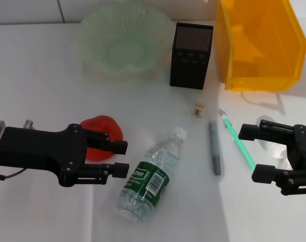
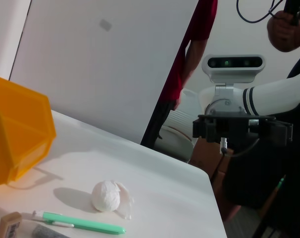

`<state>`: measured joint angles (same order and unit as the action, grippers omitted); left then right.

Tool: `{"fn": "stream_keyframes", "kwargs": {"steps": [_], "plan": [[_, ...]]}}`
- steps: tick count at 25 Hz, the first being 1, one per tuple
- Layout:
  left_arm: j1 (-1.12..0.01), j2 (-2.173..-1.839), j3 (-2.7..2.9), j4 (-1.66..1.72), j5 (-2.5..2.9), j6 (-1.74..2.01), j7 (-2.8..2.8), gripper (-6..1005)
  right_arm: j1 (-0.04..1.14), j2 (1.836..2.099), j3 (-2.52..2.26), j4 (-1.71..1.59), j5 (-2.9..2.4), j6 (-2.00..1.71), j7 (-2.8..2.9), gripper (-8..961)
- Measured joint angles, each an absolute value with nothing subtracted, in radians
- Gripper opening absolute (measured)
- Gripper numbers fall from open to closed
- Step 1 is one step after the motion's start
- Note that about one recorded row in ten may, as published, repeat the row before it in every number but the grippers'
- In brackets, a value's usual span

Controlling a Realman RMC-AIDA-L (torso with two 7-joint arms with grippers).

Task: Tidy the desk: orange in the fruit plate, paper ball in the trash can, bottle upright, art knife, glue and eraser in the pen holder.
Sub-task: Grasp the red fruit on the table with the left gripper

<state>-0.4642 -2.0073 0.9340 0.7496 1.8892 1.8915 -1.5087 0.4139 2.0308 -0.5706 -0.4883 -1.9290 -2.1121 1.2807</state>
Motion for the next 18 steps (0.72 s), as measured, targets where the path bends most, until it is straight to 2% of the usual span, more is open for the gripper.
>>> {"fn": "stream_keyframes", "kwargs": {"steps": [7,12,17,18], "plan": [[-0.475,-2.016,0.932,0.754,1.894,1.892,-1.533,505,0.419,2.035,-0.574,-0.492,-1.932,-2.103,1.281,840],[-0.475,-2.022,0.923,0.757,1.893,1.884,-1.533,520,0.420,2.036,-0.574,-0.492,-1.932,-2.102,1.282,839],[-0.476,-2.012,0.914,0.758,1.892,1.881,-1.538,772,0.423,2.038,-0.574,-0.492,-1.933,-2.095,1.282,839],[-0.476,-2.012,0.914,0.758,1.892,1.881,-1.538,792,0.423,2.038,-0.574,-0.492,-1.933,-2.095,1.282,839]]}}
